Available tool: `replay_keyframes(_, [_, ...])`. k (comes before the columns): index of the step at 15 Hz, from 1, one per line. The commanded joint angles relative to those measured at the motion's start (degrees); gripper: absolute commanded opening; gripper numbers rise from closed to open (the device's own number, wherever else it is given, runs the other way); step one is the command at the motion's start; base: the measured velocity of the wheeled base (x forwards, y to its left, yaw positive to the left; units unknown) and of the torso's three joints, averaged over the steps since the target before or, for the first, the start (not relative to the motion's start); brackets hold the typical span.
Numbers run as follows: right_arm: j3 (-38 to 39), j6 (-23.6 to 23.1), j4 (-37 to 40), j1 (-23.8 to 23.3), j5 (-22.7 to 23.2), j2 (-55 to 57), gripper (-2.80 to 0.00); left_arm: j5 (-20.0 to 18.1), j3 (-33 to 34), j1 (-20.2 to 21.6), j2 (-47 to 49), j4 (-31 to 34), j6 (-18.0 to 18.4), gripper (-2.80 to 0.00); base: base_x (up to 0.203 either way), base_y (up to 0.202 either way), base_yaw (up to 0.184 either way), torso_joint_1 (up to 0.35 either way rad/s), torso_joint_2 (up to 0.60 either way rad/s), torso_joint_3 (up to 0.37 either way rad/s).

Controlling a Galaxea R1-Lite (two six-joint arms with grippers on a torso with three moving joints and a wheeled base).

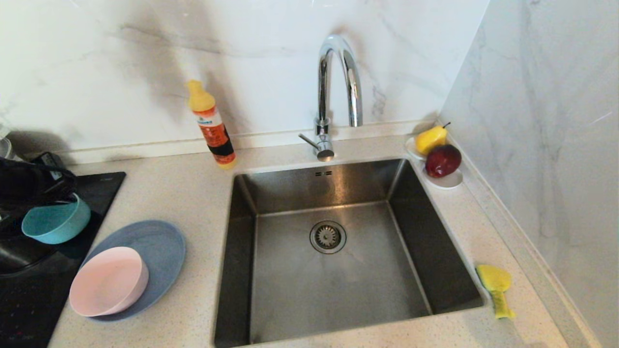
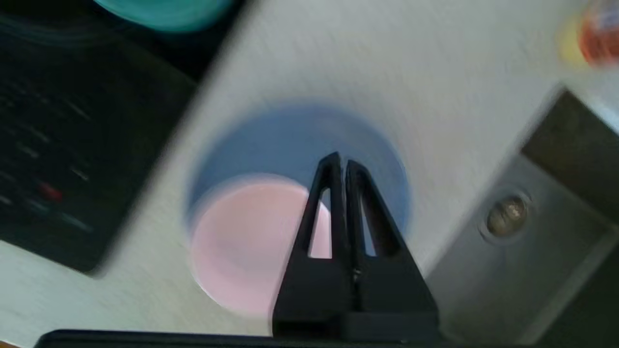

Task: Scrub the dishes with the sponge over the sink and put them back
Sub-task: Place the bowl on the bowl

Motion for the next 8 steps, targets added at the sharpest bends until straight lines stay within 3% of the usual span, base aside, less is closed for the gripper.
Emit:
replay_keyframes(1, [0.00,-0.02,-0.02,0.00,0.01,0.07,-2.80,-0.30,-3.00,3.91,4.42,-0.13,2.15,-2.80,0.000,0.000,0.000,0.000,0.00,0.000])
replay_keyframes(4, [0.00,-0.02,-0.02,0.00,0.01,0.07,-2.80,-2.87,-7.83,7.48,10.50,-0.29,5.15,-2.80,0.000,0.000,0.000,0.000,0.00,0.000])
replay_keyframes(5, [0.00,-0.02,-0.02,0.00,0.01,0.07,-2.80,-3.50,-8.75,7.78,11.82,-0.36,6.39,0.00,0.000,0.000,0.000,0.000,0.00,0.000])
replay_keyframes(8, [0.00,-0.02,-0.02,0.00,0.01,0.07,-2.80,-5.32,-10.77,7.86,15.07,-1.48,8.36,0.00,0.000,0.000,0.000,0.000,0.00,0.000])
